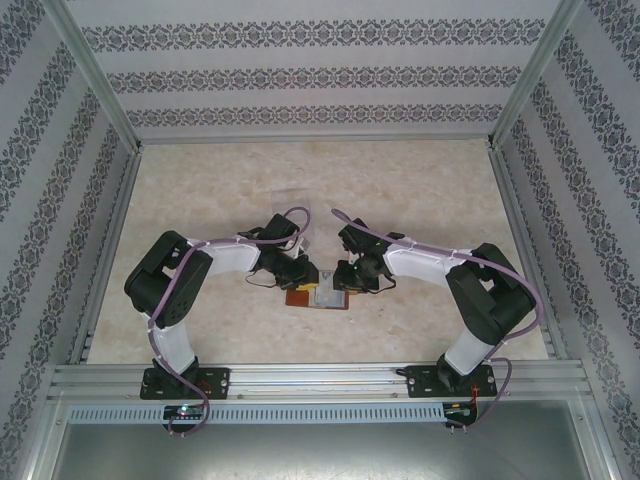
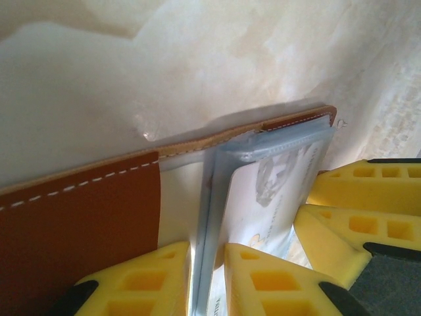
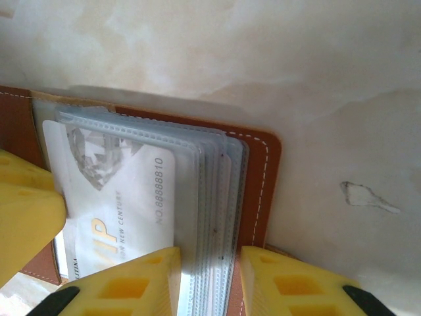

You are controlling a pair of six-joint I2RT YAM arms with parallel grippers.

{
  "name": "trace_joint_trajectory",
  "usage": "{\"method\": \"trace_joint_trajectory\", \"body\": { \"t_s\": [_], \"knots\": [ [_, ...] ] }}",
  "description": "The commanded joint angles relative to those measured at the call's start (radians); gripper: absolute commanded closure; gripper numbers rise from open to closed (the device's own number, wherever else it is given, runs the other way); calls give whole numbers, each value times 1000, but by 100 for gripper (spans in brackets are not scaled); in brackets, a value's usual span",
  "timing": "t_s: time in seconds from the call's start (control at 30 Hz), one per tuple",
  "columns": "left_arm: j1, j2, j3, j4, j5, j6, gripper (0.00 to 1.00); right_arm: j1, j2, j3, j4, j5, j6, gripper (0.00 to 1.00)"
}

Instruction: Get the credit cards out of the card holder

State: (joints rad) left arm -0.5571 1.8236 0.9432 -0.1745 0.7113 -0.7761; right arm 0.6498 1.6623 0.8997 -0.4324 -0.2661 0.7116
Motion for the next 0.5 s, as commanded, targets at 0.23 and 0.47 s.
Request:
{"method": "trace_joint_trajectory", "body": {
  "t_s": [0.23,0.47],
  "knots": [
    [5,27,-5,25,44,-9,87,-3,18,-23,-45,22,11,70],
    [4,9,21,-78,-14,37,90,-6,7,-28,-52,33,12,70]
  ]
}}
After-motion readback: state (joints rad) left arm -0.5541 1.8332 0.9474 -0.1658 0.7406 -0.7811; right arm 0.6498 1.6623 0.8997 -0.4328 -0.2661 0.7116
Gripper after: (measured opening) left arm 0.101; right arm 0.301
